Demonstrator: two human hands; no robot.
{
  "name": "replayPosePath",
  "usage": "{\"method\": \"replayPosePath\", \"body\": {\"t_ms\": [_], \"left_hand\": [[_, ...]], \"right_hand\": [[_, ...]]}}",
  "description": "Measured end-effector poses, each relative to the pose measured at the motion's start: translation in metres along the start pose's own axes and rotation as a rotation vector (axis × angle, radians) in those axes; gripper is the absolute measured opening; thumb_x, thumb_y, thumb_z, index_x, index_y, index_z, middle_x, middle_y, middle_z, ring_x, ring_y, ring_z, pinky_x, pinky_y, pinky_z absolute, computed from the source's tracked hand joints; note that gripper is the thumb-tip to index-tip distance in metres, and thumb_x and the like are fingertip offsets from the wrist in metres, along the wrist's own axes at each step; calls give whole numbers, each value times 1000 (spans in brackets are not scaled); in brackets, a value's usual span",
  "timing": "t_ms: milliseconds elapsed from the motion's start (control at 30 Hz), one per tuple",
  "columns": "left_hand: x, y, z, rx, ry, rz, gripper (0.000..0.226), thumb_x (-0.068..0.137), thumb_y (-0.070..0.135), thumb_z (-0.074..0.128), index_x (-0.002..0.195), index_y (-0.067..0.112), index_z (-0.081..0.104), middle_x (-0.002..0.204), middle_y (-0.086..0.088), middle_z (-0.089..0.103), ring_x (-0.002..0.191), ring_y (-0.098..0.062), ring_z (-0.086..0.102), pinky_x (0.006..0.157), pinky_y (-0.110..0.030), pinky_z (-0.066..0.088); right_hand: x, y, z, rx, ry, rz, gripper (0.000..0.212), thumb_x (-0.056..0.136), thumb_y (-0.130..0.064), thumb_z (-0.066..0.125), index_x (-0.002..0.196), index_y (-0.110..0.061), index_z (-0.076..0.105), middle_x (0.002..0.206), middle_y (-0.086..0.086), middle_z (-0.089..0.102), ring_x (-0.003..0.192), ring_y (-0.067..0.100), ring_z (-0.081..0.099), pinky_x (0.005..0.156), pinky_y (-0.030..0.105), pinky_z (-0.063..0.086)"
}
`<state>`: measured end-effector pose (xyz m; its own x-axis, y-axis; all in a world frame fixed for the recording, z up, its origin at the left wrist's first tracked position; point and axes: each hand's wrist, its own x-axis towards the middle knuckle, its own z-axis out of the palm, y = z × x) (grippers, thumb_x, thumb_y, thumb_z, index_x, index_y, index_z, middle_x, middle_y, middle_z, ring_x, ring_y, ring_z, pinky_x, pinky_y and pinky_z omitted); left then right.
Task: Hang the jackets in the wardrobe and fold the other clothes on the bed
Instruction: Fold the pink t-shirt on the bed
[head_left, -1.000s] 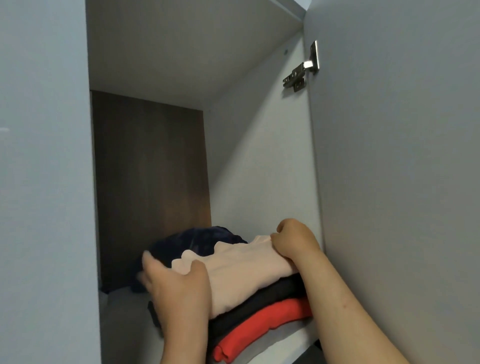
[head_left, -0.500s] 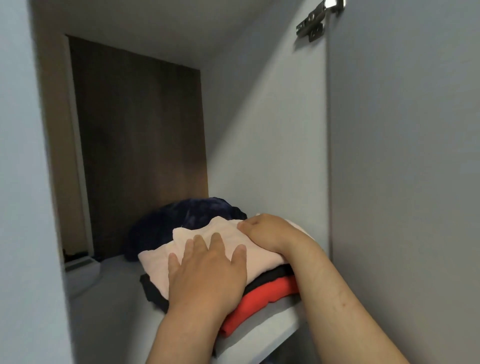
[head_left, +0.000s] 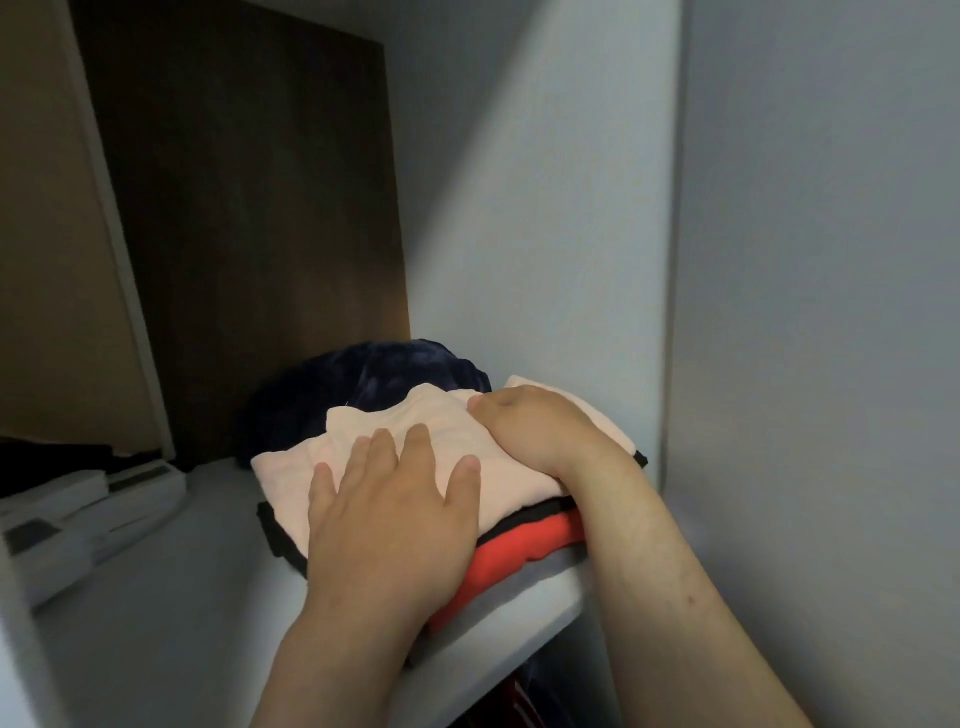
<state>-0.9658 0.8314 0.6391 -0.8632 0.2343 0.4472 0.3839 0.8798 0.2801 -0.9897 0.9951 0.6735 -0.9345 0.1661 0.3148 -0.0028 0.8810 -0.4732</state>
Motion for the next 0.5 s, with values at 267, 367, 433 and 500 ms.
{"method": "replayPosePath", "body": {"t_ms": [267, 367, 433, 500], "left_hand": [[-20, 1, 3, -346, 305, 69, 44, 87, 50, 46, 121, 27, 63, 132, 5, 60, 124, -18, 50, 122, -41, 10], [-38, 1, 1, -430, 297, 95, 41, 88, 37, 61, 126, 22, 62, 141, -2, 52, 134, -22, 42, 122, -43, 4], [-54, -3, -1, -452, 279, 136, 48, 87, 35, 64, 132, 19, 57, 148, -9, 45, 141, -27, 32, 121, -47, 6], [-78, -10, 0, -504, 286, 254, 47, 86, 32, 63, 129, 14, 59, 145, -13, 48, 140, -33, 35, 119, -51, 15]], "right_hand": [[-41, 8, 22, 323, 686, 55, 23, 92, -18, 48, 92, -19, 72, 95, -7, 72, 91, 14, 61, 80, 27, 48], [-92, 14, 39, 202, 659, 54, 29, 93, -17, 51, 116, -20, 69, 121, -8, 67, 113, 9, 57, 93, 16, 38], [-126, 14, 48, 139, 671, 46, 30, 93, -15, 54, 119, -21, 67, 121, -10, 65, 113, 7, 56, 92, 13, 38], [-163, 13, 56, 105, 675, 71, 32, 93, -16, 55, 122, -24, 65, 119, -14, 63, 107, 3, 56, 91, 14, 41]]}}
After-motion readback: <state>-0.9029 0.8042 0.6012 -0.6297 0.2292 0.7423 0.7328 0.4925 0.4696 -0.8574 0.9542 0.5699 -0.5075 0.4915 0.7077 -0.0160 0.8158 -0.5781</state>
